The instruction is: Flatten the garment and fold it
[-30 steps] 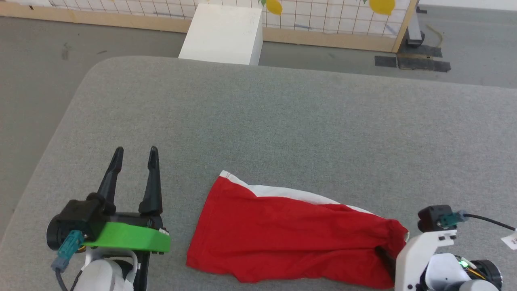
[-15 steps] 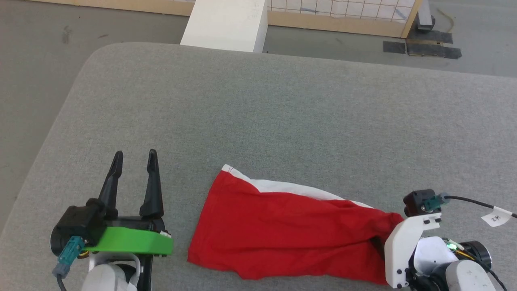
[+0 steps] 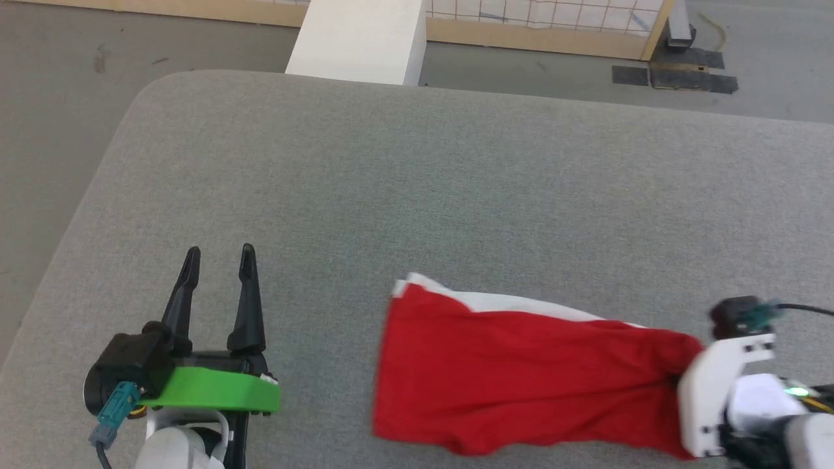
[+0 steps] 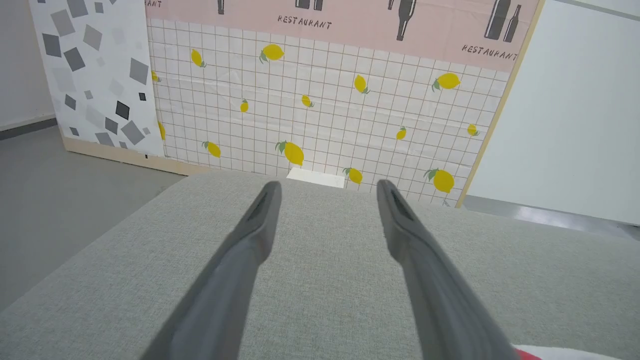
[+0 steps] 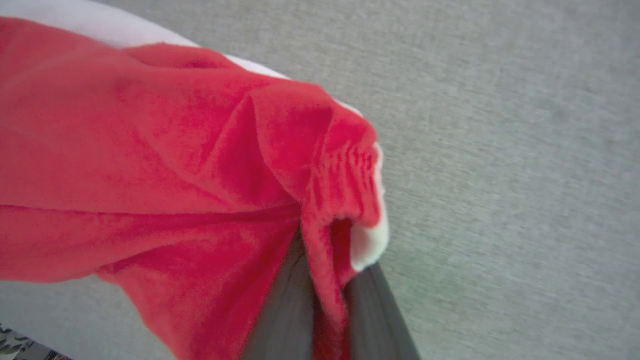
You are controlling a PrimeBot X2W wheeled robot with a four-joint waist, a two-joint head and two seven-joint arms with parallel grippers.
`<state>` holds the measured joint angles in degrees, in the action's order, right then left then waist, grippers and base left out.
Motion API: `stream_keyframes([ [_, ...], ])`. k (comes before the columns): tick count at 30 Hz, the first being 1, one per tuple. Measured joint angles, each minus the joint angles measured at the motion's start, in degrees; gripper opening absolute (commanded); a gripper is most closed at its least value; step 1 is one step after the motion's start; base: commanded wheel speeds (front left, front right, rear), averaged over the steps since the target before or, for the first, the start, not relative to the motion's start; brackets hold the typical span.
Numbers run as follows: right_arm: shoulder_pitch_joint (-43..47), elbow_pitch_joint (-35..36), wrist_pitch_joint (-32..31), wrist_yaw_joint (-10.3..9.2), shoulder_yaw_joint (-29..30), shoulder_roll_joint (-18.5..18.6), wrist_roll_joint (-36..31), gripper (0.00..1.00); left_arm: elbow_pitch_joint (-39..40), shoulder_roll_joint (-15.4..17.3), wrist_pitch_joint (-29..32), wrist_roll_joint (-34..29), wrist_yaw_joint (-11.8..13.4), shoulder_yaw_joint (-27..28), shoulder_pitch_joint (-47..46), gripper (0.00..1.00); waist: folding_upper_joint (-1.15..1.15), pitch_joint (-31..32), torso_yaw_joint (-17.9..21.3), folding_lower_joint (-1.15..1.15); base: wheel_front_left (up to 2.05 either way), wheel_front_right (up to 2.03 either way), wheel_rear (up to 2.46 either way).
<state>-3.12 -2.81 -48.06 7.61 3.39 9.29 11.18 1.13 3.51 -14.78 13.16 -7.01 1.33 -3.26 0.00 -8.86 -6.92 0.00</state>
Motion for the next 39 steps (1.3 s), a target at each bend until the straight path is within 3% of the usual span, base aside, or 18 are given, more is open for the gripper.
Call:
stream_keyframes([
  [10, 0.55, -2.2, -3.11, -0.01, 11.54, 8.32, -1.2, 0.0, -0.35, -0.24, 0.0, -0.05, -0.04, -0.23, 0.06, 1.0, 0.0, -0.31, 0.93, 0.0, 0.0, 0.0, 0.0],
  [16, -1.85, -5.98, -2.77, -0.01, 14.35, 9.44, -3.79, 0.0, -0.67, -0.31, 0.0, -0.05, -0.07, -0.3, 0.04, 1.0, 0.0, -0.66, 1.26, 0.0, 0.0, 0.0, 0.0],
  [22, -2.8, -3.02, -4.71, -0.01, 10.37, 10.32, -3.76, 0.0, -0.82, -0.33, 0.0, -0.04, -0.07, -0.24, 0.05, 1.0, 0.0, -0.14, 1.73, 0.0, 0.0, 0.0, 0.0],
  [29, -2.56, 8.99, -15.49, -0.02, 3.08, 11.33, 2.24, 0.0, -0.99, -0.36, 0.0, -0.04, -0.07, -0.43, 0.23, 1.0, 0.0, 1.07, 2.19, 0.0, 0.0, 0.0, 0.0],
  [34, -2.04, 16.11, -20.63, -0.02, -0.85, 8.51, 7.69, 0.0, -1.04, -0.38, 0.0, 0.02, -0.07, -0.49, 0.64, 1.0, 0.0, 1.58, 2.23, 0.0, 0.0, 0.0, 0.0],
  [39, -2.1, 16.89, -20.38, -0.02, -3.76, 4.38, 8.8, 0.0, -1.1, -0.41, 0.0, 0.33, -0.08, -0.74, 0.75, 1.0, 0.0, 1.38, 1.8, 0.0, 0.0, 0.0, 0.0],
])
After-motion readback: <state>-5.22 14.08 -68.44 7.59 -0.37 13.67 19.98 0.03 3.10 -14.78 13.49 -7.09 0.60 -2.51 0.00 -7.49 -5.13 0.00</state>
